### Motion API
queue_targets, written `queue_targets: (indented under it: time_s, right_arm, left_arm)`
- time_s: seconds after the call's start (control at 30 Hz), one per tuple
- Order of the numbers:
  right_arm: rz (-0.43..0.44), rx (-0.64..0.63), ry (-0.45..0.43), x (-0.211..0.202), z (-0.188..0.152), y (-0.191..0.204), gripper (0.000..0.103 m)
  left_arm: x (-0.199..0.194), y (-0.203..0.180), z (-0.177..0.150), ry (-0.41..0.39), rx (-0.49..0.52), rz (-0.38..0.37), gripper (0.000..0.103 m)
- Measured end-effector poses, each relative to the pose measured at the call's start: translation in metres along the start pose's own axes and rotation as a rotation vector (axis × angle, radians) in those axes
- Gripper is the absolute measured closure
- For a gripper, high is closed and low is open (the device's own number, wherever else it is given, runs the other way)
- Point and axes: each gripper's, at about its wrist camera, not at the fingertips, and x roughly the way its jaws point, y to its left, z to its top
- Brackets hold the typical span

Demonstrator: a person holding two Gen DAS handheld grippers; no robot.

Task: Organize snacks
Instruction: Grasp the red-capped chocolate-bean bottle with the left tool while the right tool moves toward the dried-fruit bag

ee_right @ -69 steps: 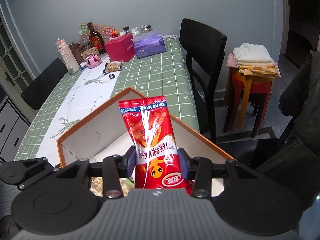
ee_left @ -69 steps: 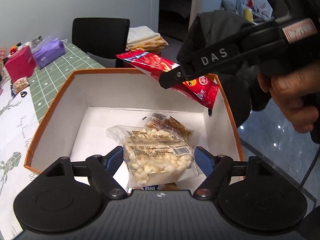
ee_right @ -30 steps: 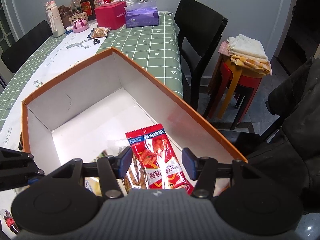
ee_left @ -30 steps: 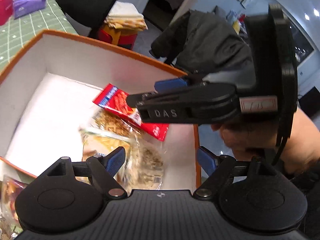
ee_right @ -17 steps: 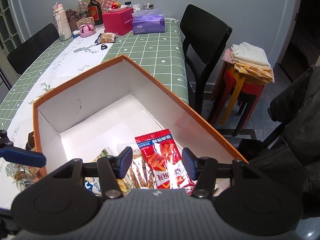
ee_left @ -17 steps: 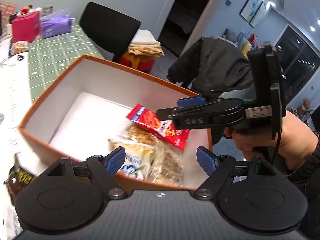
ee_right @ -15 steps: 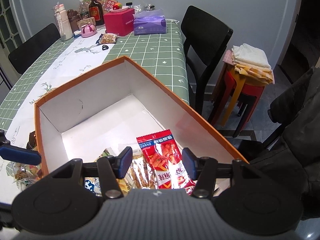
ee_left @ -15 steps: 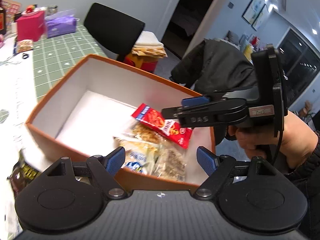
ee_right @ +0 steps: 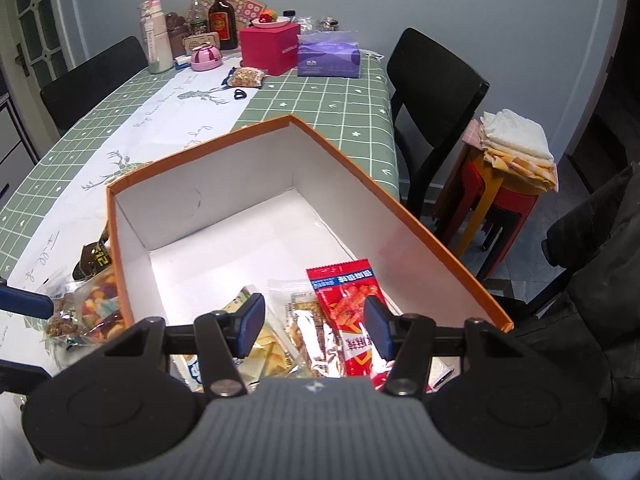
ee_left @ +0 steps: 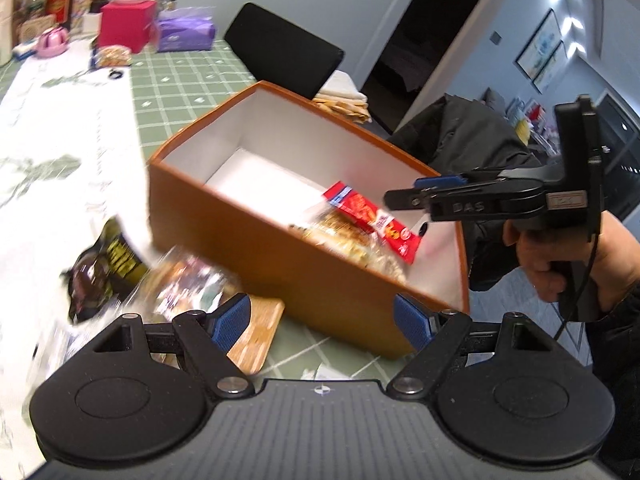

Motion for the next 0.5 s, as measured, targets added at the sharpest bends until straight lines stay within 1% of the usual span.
queue_targets:
  time_s: [0.2, 0.4, 0.5]
  right_arm:
    - [0.016, -0.061, -0.029, -0.015, -0.003, 0.018, 0.049]
    - [0.031, -0.138, -0.040, -0.026, -0.012, 0.039, 0.049]
    - [0.035, -0.173, -0.046, -0.032, -0.017, 0.049, 0.049]
  left_arm:
    - [-0.011, 0.019, -0.029, 0.004, -0.038, 0.023, 0.008]
    - [-0.025, 0.035, -0.064, -0.008, -0.043, 0.080, 0.008]
    - [-0.030, 0.040, -0.081, -0.020, -0.026, 0.094, 0.008]
